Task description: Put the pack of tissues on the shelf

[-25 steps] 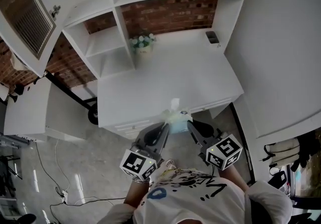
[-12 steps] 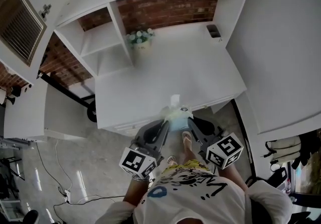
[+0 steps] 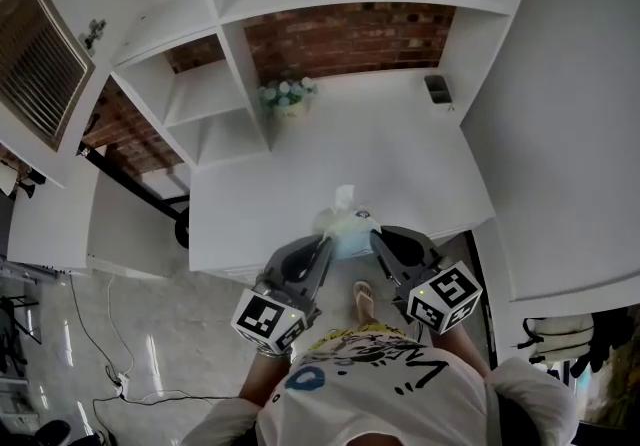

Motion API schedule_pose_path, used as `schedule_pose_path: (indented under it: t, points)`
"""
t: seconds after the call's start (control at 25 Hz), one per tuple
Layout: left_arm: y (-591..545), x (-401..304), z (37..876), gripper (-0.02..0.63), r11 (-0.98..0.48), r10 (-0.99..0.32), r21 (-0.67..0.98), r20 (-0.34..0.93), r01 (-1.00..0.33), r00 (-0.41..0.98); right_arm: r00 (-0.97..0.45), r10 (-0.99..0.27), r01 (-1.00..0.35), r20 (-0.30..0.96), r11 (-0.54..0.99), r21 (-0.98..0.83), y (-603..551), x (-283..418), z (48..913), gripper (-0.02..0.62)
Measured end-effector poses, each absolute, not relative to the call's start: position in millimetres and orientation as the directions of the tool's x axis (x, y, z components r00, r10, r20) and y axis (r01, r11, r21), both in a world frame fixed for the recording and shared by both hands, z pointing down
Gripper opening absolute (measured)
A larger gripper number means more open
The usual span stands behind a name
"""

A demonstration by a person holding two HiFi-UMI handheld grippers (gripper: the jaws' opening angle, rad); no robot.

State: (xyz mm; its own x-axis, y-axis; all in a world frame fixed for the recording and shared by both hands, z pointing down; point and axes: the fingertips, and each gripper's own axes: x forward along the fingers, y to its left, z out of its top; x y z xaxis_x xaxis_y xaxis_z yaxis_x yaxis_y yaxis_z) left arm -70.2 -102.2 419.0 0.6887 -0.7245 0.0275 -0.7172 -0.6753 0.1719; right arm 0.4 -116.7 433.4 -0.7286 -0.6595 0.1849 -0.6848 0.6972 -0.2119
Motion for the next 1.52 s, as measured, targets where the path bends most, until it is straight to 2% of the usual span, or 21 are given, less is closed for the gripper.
schedule_pose_path:
  t: [0.36,1.04,1.52]
  points:
    - [-151.2,-56.6,398.0,0.018,-0.633,-0.770,0.151,-0.017,-0.759,0.638,-0.775,-0.619,-0.632,0.131,0.748,-0.204,-169.9,14.5,409.2,0.032]
    - [-197.9,-24.3,398.5,0.018,-0.565,-0.822,0.153,-0.018,-0.811,0.569,-0.830,-0.553,-0.556,0.075,0.805,-0.207,-215.5,45.4,402.2,0.032]
    - [-228.9,-44.6,381.2,0.018,-0.596,-0.802,0.146,-0.064,-0.789,0.594,-0.822,-0.567,-0.565,0.042,0.805,-0.180,-246.9,25.4,382.7,0.032]
